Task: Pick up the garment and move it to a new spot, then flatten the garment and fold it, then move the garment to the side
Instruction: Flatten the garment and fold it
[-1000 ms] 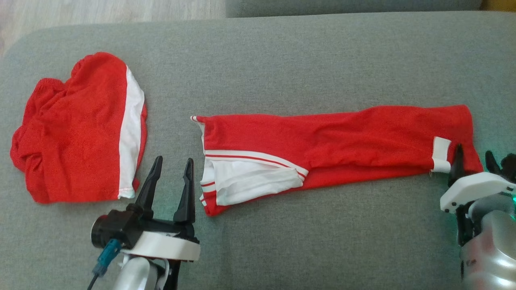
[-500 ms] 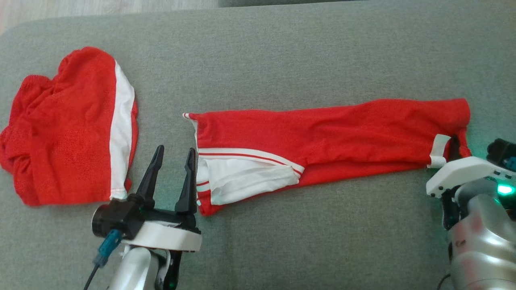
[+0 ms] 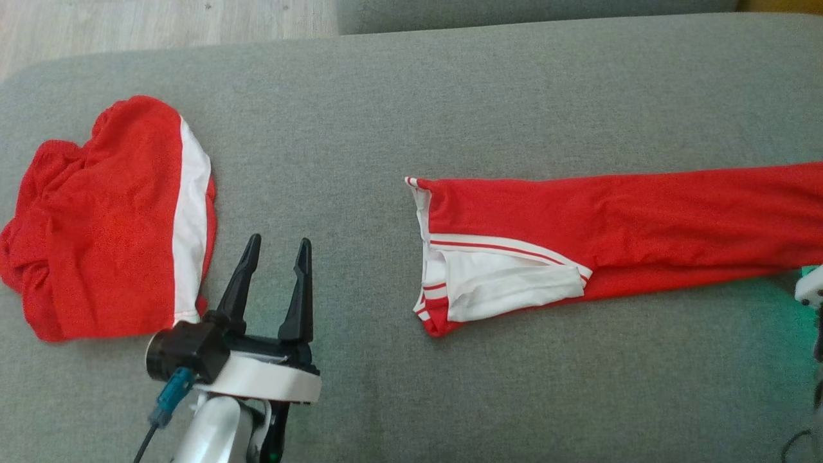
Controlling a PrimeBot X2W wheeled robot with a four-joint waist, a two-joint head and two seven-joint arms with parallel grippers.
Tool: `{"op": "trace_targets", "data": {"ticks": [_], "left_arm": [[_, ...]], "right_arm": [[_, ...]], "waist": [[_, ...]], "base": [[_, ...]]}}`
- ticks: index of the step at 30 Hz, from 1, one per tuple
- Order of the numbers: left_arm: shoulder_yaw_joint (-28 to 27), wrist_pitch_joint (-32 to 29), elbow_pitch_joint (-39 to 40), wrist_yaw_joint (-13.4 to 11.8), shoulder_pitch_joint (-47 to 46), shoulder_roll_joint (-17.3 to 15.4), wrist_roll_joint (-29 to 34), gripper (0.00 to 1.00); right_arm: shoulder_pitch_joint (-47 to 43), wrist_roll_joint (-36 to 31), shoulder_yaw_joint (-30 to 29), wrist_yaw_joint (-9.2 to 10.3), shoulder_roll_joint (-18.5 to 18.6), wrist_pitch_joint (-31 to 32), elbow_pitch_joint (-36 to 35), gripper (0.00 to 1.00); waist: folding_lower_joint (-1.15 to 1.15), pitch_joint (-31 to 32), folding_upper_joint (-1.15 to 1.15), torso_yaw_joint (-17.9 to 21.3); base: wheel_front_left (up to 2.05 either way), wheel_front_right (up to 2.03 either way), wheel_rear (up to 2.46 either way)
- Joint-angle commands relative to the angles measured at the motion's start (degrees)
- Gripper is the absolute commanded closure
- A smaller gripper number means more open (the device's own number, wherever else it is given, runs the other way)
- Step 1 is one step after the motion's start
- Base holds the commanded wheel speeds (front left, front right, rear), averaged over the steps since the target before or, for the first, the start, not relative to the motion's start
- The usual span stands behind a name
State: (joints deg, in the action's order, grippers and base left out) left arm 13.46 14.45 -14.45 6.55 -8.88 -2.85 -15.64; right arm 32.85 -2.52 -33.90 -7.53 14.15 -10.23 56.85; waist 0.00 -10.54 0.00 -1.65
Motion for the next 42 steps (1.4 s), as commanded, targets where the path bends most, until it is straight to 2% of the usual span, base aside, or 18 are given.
{"op": "trace_targets", "data": {"ticks": [1, 6, 11, 17, 20, 24, 28, 32, 42], "left_arm": [[-1.7, 0.5, 1.6, 0.0, -0.4, 0.0, 0.0, 0.00], [-1.8, 0.5, 1.4, 0.0, 0.3, 0.0, 0.1, 0.00], [-2.0, 0.5, 0.9, 0.1, 1.2, 0.0, 0.7, 0.00], [-2.1, 0.5, 0.6, 0.2, 2.2, 0.0, 0.5, 0.00], [-2.0, 0.5, 0.5, 0.3, 2.8, 0.0, 0.5, 0.00], [-1.6, 0.5, 0.3, 0.3, 3.3, 0.0, 0.3, 0.00], [-1.3, 0.5, 0.1, 0.4, 3.5, 0.0, 0.3, 0.00], [-0.9, 0.5, 0.1, 0.4, 3.5, 0.0, 0.1, 0.00], [-0.4, 0.5, -0.2, 0.5, 4.0, 0.0, 0.0, 0.00]], "right_arm": [[2.0, -0.3, 1.1, 0.04, 0.7, -0.6, -1.9, 1.00], [2.3, 0.1, 1.9, 0.04, -1.7, -1.2, -3.6, 1.00], [1.4, 2.4, 7.9, 0.04, -7.3, -1.2, -6.2, 1.00], [-0.5, 7.7, 17.0, 0.04, -10.7, 0.0, -9.8, 1.00], [-1.6, 12.0, 24.0, 0.04, -11.2, 1.1, -11.9, 1.00], [-3.9, 22.6, 36.9, 0.04, -11.2, 2.3, -15.0, 1.00], [-5.8, 29.0, 45.2, 0.04, -11.3, 2.3, -17.6, 1.00], [-7.2, 32.7, 51.5, 0.04, -11.3, 1.9, -18.3, 1.00], [-7.5, 41.7, 61.6, 0.04, -11.3, 0.4, -15.9, 1.00]], "waist": [[0.00, 0.1, 0.00, 0.0], [0.00, 1.6, 0.00, 0.1], [0.00, 4.6, 0.00, 0.4], [0.00, 7.2, 0.00, 0.1], [0.00, 8.0, 0.00, -0.4], [0.00, 8.7, 0.00, -1.2], [0.00, 9.1, 0.00, -2.1], [0.00, 9.3, 0.00, -3.5], [0.00, 9.0, 0.00, -5.7]], "base": [[0.00, 0.00, 0.00], [0.00, 0.00, 0.00], [0.00, 0.00, 0.00], [0.00, 0.00, 0.00], [0.00, 0.00, 0.00], [0.00, 0.00, 0.00], [0.00, 0.00, 0.00], [0.00, 0.00, 0.00], [0.00, 0.00, 0.00]]}}
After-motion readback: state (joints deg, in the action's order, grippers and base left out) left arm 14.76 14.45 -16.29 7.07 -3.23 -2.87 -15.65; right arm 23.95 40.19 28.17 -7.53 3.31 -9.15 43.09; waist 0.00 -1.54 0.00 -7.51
